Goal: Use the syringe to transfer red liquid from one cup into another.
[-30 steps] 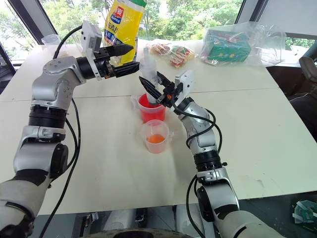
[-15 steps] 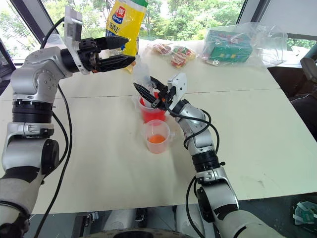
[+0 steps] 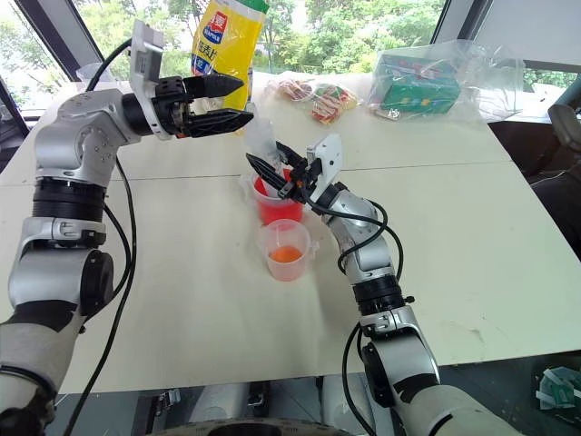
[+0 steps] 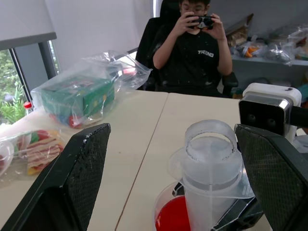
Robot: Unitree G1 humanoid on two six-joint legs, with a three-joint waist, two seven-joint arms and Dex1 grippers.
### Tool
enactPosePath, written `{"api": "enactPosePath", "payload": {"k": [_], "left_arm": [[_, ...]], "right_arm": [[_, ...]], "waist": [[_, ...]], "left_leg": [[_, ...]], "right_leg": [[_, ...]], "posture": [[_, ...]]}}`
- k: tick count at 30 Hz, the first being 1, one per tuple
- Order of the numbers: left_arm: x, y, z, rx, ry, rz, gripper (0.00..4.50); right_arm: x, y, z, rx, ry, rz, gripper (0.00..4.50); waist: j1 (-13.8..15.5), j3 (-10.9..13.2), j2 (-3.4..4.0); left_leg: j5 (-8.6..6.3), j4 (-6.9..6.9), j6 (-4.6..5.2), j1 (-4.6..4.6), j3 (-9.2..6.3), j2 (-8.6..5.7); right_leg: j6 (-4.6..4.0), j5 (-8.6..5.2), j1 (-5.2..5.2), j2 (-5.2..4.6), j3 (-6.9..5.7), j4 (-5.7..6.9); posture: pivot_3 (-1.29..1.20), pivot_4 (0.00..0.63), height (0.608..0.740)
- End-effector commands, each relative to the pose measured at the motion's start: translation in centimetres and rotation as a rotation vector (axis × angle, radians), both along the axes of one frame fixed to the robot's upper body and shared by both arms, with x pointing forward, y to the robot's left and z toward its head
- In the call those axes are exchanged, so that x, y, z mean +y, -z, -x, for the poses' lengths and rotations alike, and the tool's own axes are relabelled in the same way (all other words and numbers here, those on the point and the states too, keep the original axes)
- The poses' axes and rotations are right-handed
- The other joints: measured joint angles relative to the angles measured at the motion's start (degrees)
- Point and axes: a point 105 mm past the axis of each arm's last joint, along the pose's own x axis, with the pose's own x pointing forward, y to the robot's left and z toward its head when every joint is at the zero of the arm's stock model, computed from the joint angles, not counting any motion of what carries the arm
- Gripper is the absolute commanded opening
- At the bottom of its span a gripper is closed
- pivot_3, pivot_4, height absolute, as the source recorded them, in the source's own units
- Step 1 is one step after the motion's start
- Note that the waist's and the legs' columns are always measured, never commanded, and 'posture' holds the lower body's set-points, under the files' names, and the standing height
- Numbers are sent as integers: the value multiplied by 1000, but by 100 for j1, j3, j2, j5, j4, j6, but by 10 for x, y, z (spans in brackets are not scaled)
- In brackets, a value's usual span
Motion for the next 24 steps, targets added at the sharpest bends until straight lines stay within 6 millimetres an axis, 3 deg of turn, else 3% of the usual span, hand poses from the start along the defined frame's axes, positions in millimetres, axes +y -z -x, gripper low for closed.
{"api": "enactPosePath", "payload": {"k": [1,11,24], "left_arm": [[9,-15,3,-52,-20,-13,4275],[15,-9,-1,-34,-44,-25,4275],[-7,-1,-7,-9,17,-15,4275]], "right_arm": [[3,-19,5,-70,-16,-27,1400],[3,-19,7,-70,-31,-22,1400],[9,-17,13,-78,-62,7,1400]], "waist": [[0,0,0],[19,0,0],[13,0,0]], "left_leg": [[0,0,0,0,0,0],[0,0,0,0,0,-1],[0,0,0,0,0,-1]], "right_leg": [[0,0,0,0,0,0],[0,0,0,-2,0,0],[0,0,0,0,-1,0]], "posture": [[0,150,740],[0,150,740],[0,150,740]]}}
